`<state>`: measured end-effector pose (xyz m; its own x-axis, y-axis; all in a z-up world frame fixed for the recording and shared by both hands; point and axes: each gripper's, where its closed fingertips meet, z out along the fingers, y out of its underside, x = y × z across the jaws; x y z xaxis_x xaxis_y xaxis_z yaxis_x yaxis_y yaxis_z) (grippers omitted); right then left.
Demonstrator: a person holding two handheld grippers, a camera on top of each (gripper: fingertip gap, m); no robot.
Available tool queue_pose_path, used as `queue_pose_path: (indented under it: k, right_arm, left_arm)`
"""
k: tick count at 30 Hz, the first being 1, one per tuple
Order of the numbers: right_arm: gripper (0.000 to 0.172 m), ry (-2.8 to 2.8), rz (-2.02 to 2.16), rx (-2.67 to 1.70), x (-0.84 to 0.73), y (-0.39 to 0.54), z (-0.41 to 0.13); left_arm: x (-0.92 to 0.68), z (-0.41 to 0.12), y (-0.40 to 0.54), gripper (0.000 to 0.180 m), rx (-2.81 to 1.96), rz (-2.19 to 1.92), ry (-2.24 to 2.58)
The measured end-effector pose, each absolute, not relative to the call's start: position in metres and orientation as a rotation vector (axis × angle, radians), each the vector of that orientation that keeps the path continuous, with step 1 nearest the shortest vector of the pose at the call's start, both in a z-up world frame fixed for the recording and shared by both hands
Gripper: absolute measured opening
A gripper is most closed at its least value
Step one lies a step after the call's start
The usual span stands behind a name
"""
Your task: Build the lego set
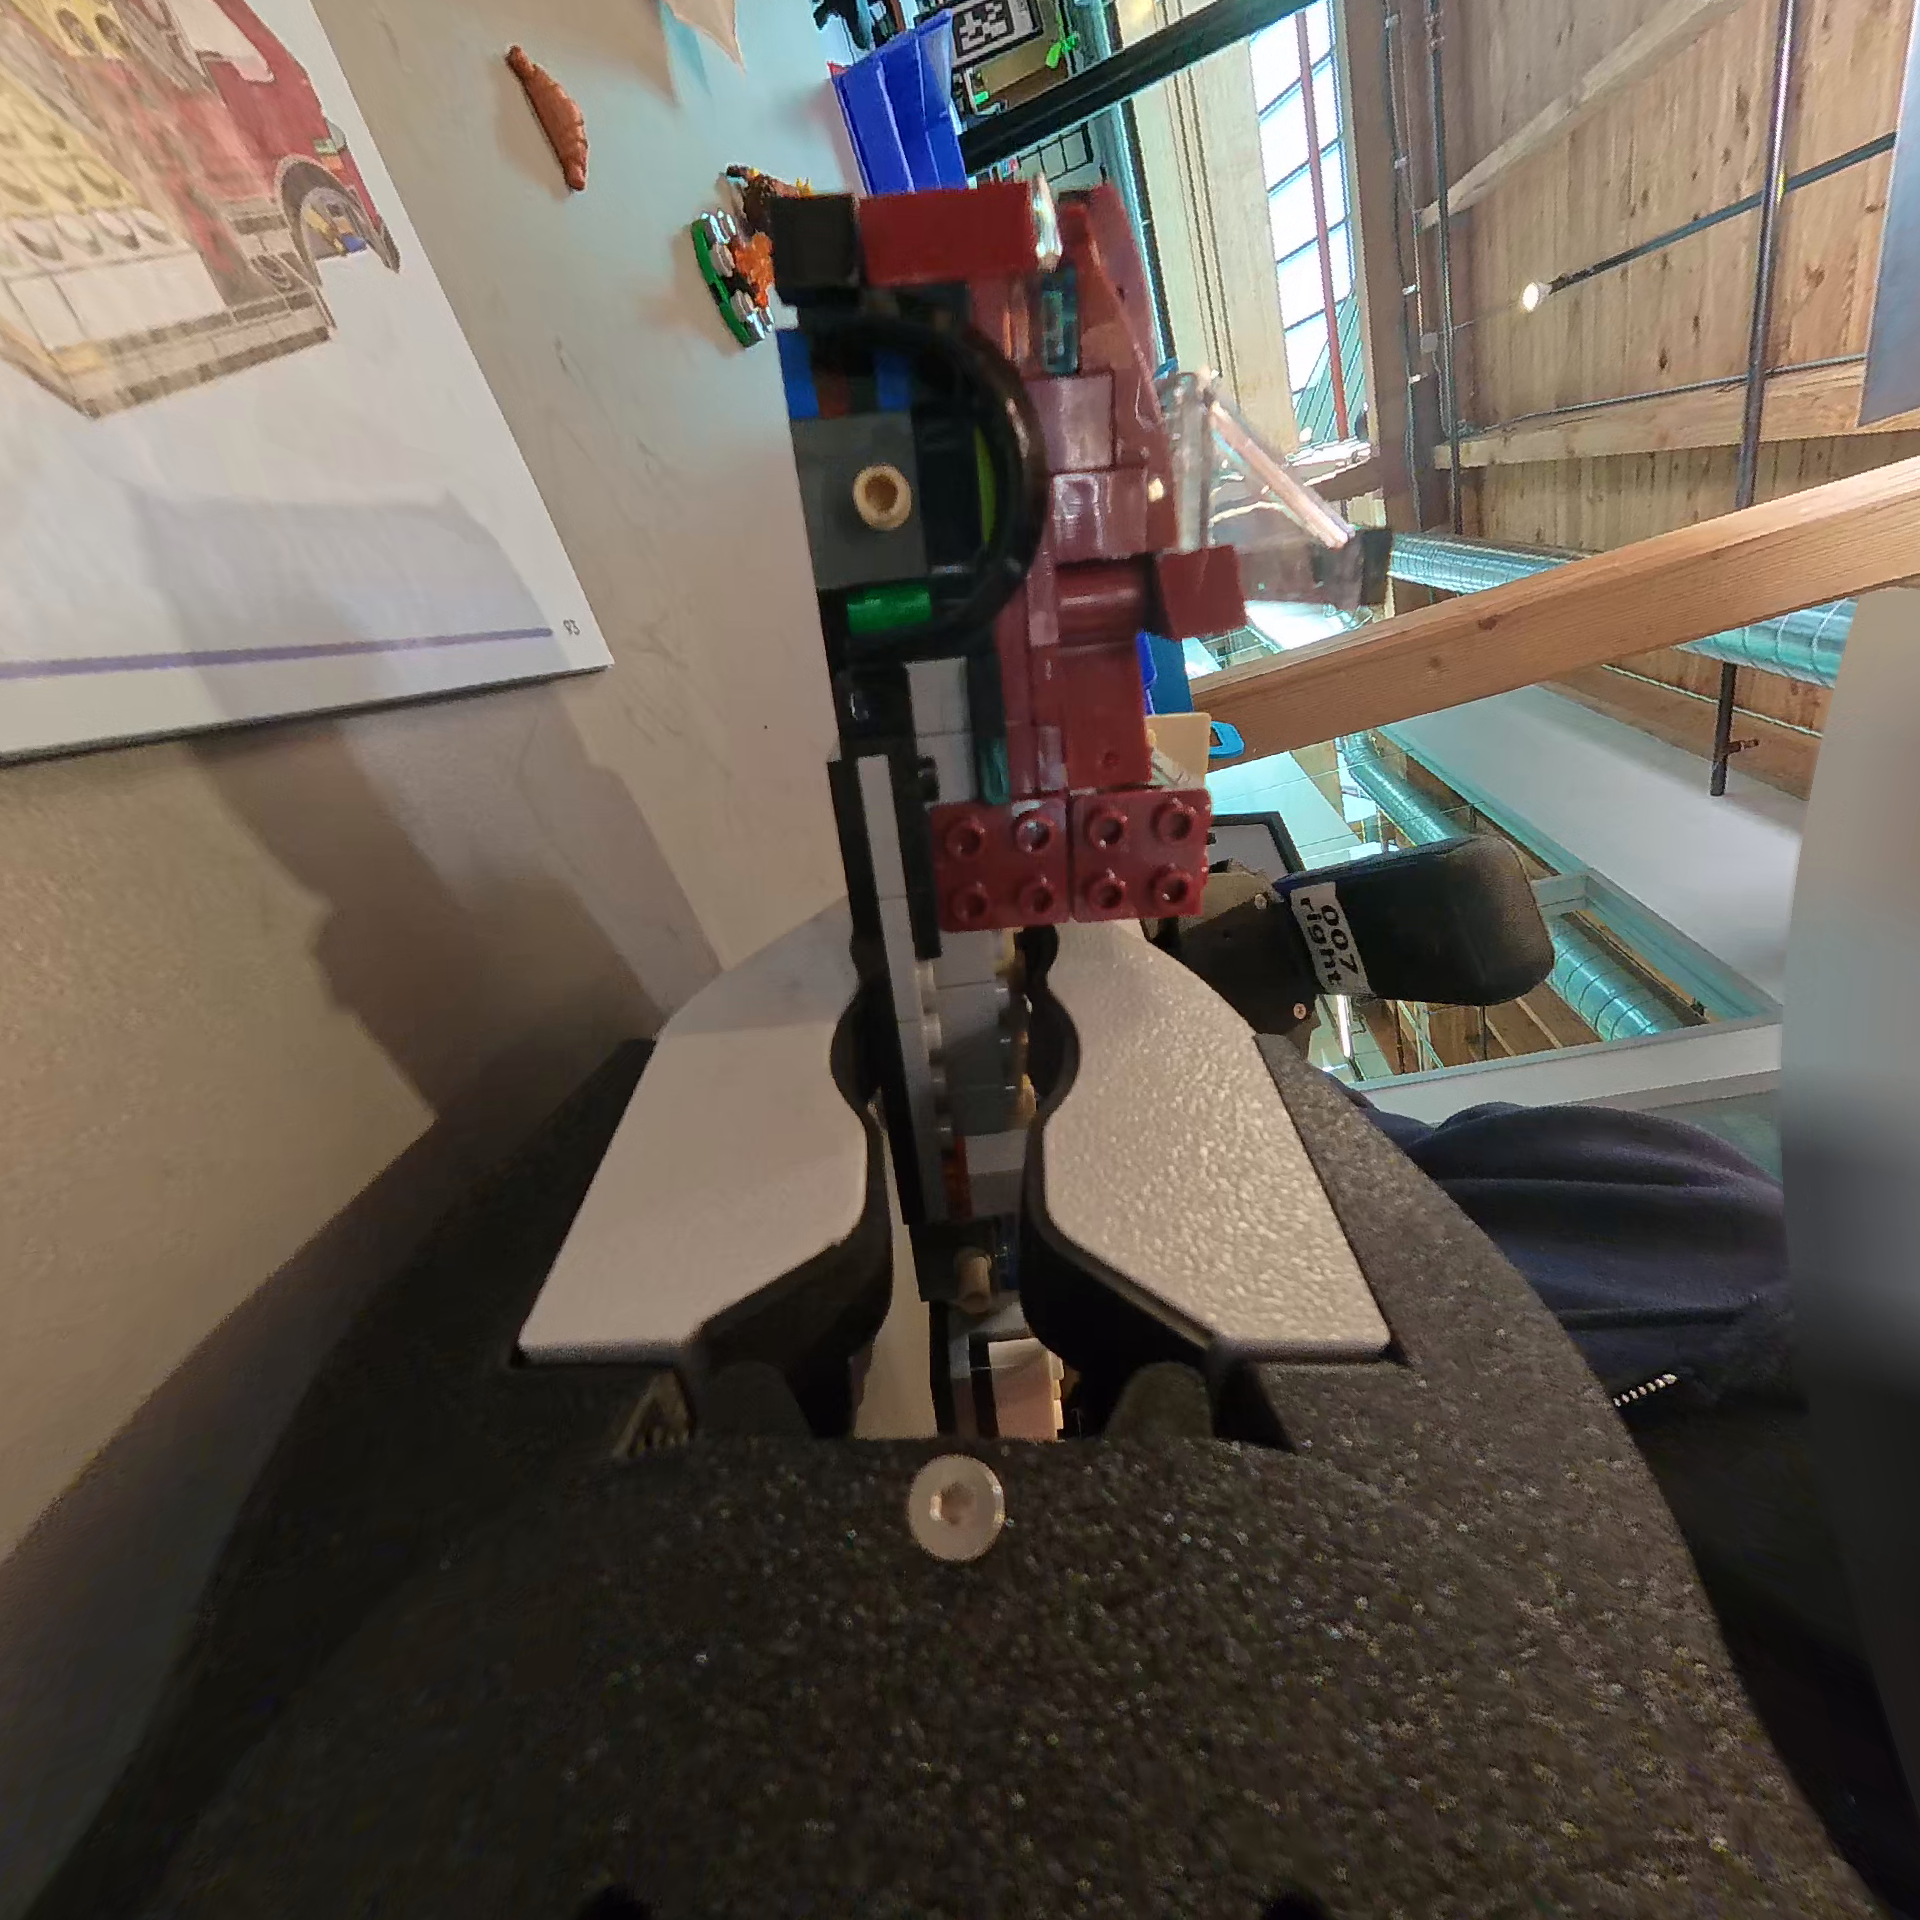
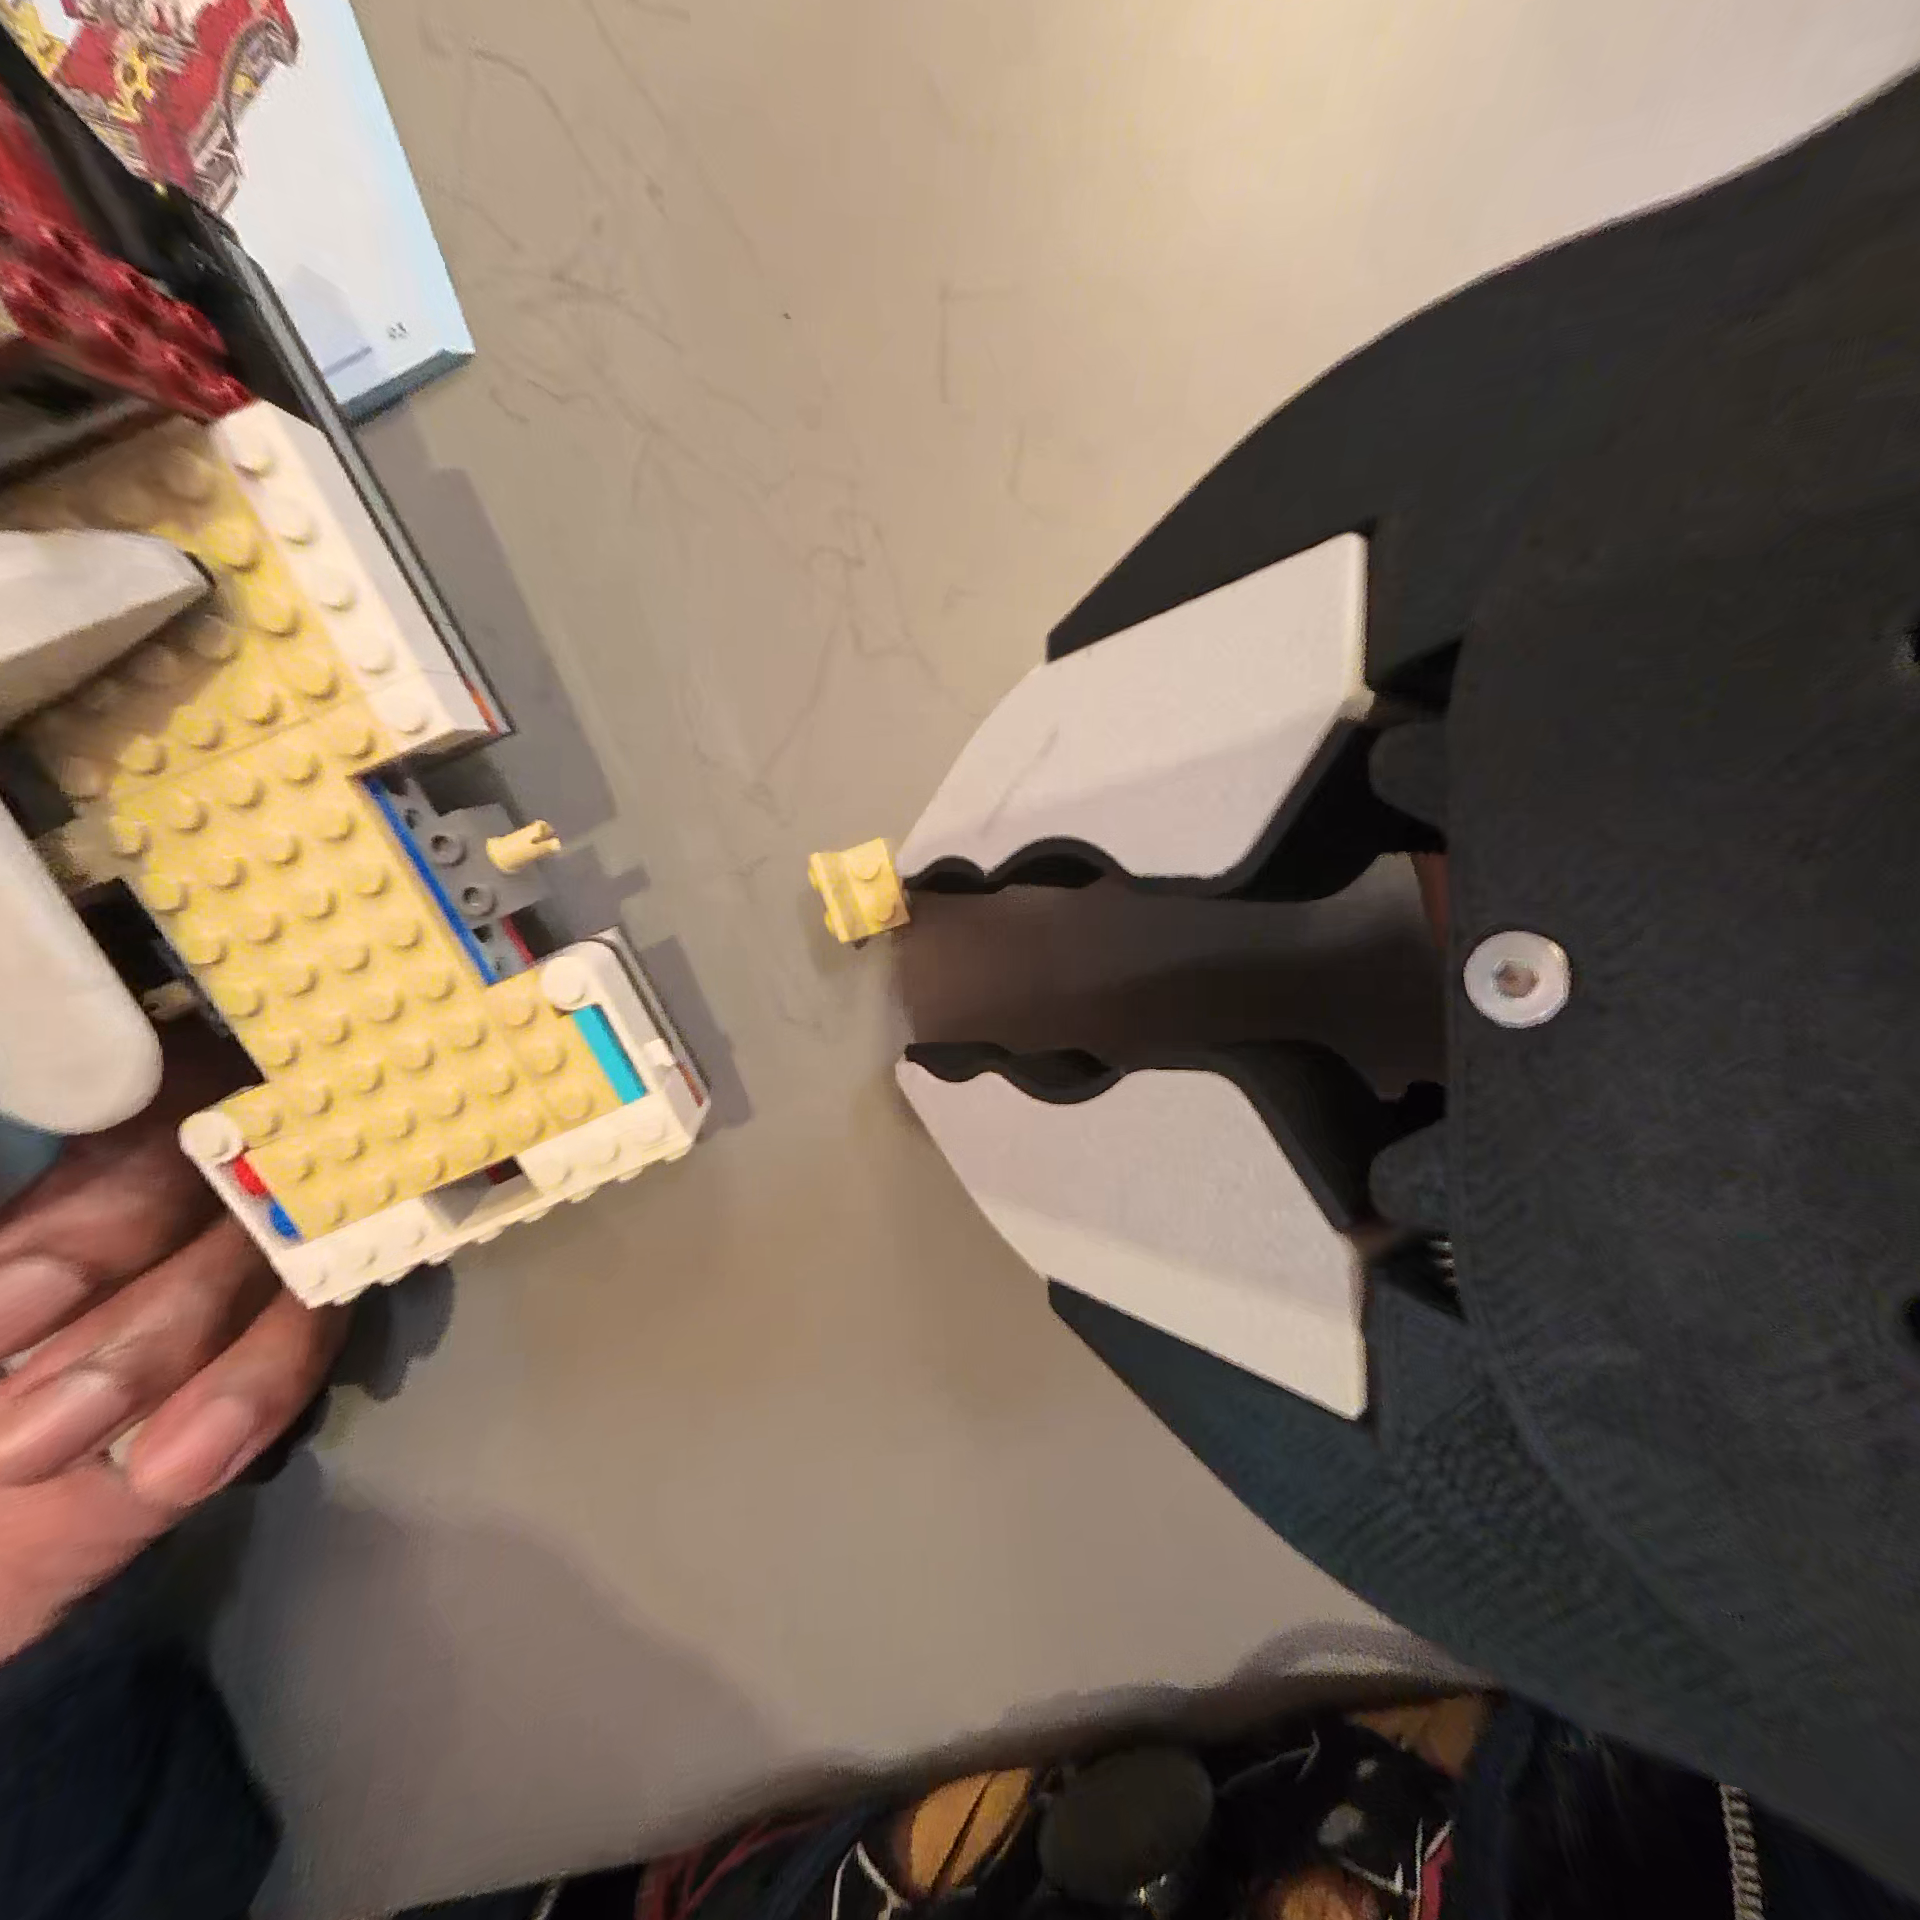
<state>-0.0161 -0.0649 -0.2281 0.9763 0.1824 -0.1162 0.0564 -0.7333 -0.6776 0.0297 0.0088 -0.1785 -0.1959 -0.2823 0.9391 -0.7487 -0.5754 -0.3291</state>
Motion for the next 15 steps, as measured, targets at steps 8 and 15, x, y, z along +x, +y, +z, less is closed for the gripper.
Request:
queue_pose_path:
  k: [8, 15]
  right_arm:
    - [0.028, -0.222, 0.176, -2.335, -0.008, -0.057, -0.214]
    - [0.028, -0.347, 0.193, -2.371, -0.008, -0.050, -0.217]
  left_arm:
    - [0.029, -0.181, 0.007, 0.024, 1.736, 1.813, -1.216]
    - [0.026, -0.184, 0.005, 0.024, 1.749, 1.778, -1.222]
